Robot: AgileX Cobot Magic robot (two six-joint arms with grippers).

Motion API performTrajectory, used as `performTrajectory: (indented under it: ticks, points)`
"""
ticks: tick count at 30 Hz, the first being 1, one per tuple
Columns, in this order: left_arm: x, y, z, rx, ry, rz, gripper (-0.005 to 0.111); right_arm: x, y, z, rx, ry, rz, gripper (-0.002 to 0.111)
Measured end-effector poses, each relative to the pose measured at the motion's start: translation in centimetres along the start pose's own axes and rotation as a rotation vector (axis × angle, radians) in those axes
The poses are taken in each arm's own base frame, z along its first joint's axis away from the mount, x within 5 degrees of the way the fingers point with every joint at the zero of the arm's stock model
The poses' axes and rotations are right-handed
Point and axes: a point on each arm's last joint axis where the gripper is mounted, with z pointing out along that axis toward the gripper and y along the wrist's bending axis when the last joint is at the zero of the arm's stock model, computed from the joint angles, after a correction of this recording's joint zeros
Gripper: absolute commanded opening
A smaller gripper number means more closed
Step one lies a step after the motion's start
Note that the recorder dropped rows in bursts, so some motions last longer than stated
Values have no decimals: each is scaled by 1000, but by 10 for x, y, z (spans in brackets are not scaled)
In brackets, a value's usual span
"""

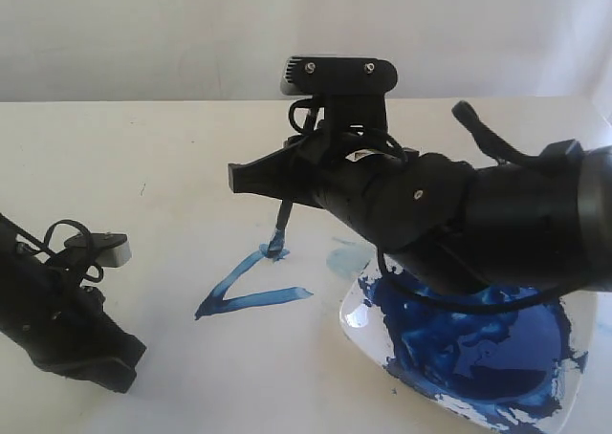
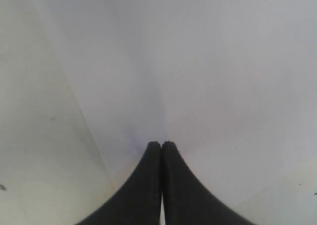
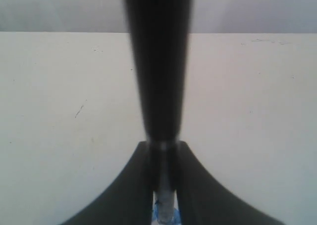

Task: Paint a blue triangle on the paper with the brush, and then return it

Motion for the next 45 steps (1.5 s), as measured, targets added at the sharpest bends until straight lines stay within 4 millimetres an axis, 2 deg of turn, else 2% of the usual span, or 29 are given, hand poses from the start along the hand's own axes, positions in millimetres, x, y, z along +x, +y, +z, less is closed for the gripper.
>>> performTrajectory:
  ticks: [8, 19, 25, 33, 40, 45]
  points:
    - [0, 0, 0, -1, -2, 0, 0, -1, -6, -9, 49, 76, -36, 0]
    - [0, 0, 0, -1, -2, 0, 0, -16, -11, -34, 57, 115, -46, 0]
    - [0, 0, 0, -1, -2, 0, 0, -21, -12, -41, 49, 99, -62, 0]
    - [0, 0, 0, 0, 0, 0, 0, -22, -8, -33, 22, 37, -54, 0]
    - [0, 0, 0, 0, 0, 0, 0, -10, -5, -18, 14, 45, -53, 0]
    - [0, 0, 0, 0, 0, 0, 0, -6, -4, -16, 15, 58, -53, 0]
